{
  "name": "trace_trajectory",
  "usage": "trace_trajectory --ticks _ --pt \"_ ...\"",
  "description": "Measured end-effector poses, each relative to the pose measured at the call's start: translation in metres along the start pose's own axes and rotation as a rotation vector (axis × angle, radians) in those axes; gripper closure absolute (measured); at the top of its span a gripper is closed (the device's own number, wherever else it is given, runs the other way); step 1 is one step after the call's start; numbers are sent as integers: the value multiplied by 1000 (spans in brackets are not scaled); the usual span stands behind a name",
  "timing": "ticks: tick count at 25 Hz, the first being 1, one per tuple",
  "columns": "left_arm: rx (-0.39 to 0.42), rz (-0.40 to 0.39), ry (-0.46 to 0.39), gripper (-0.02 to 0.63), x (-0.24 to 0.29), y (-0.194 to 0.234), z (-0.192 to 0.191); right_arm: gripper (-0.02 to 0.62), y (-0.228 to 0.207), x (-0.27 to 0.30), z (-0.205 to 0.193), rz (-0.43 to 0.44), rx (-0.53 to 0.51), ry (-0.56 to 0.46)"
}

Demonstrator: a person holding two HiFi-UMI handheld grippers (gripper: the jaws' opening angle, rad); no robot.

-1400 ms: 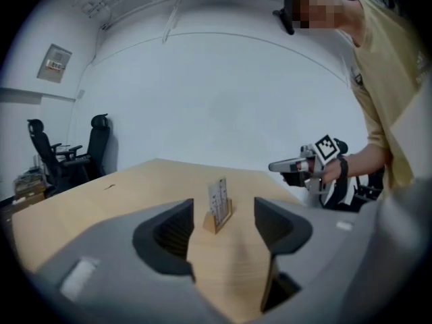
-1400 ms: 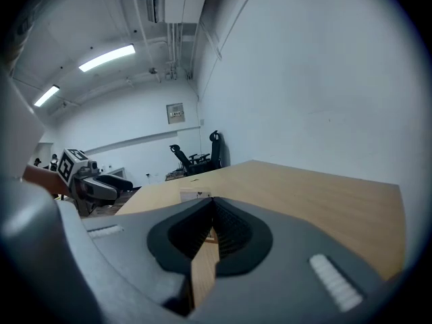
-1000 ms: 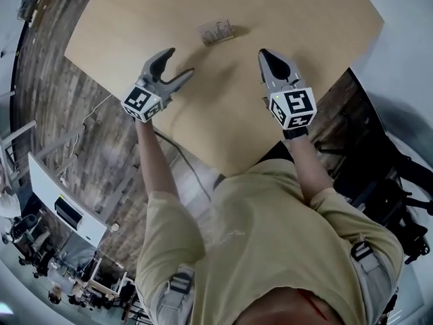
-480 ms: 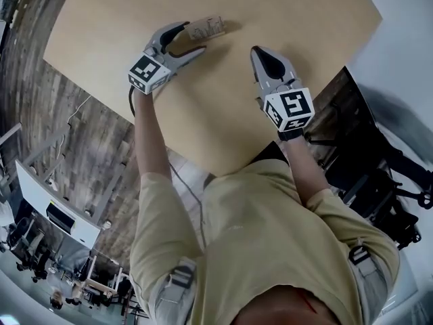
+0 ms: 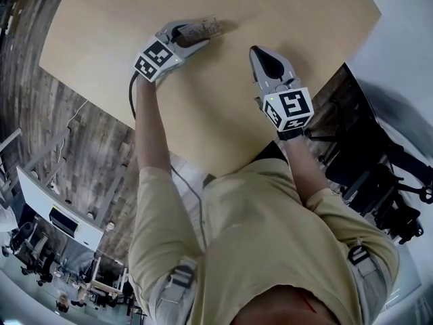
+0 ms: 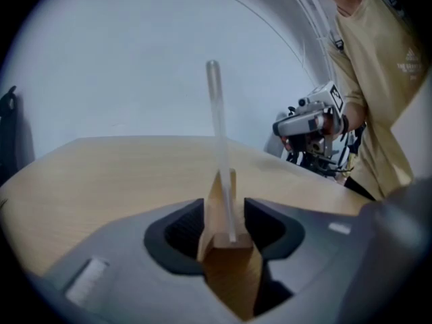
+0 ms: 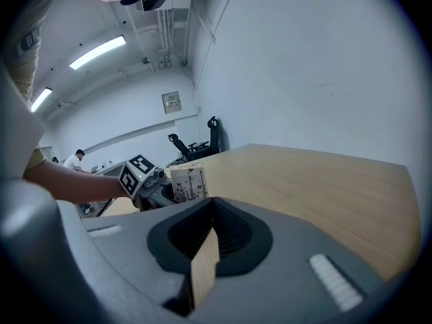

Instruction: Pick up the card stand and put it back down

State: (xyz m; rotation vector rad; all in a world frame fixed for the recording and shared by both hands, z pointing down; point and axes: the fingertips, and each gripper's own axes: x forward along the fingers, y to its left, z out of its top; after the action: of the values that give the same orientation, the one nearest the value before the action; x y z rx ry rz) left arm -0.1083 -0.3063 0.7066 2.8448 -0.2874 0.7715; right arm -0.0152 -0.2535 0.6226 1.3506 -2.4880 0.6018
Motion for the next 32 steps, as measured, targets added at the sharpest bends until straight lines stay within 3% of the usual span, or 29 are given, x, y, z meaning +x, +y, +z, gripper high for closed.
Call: trace_trajectory --ticks 4,11,20,27,32 --pt "14 -5 44 483 6 1 -2 592 -6 0 -2 -14 -1 2" --pt "42 -16 94 500 8 -4 -2 592 -9 -9 -4 -24 3 6" --pt "56 36 93 515 -6 -23 17 592 4 -27 17 -19 -7 -39" --pt "-1 86 50 514 -32 -58 50 592 21 -55 39 -5 -25 -94" --pt "-84 213 32 514 -71 -76 74 592 43 -73 60 6 -34 -150"
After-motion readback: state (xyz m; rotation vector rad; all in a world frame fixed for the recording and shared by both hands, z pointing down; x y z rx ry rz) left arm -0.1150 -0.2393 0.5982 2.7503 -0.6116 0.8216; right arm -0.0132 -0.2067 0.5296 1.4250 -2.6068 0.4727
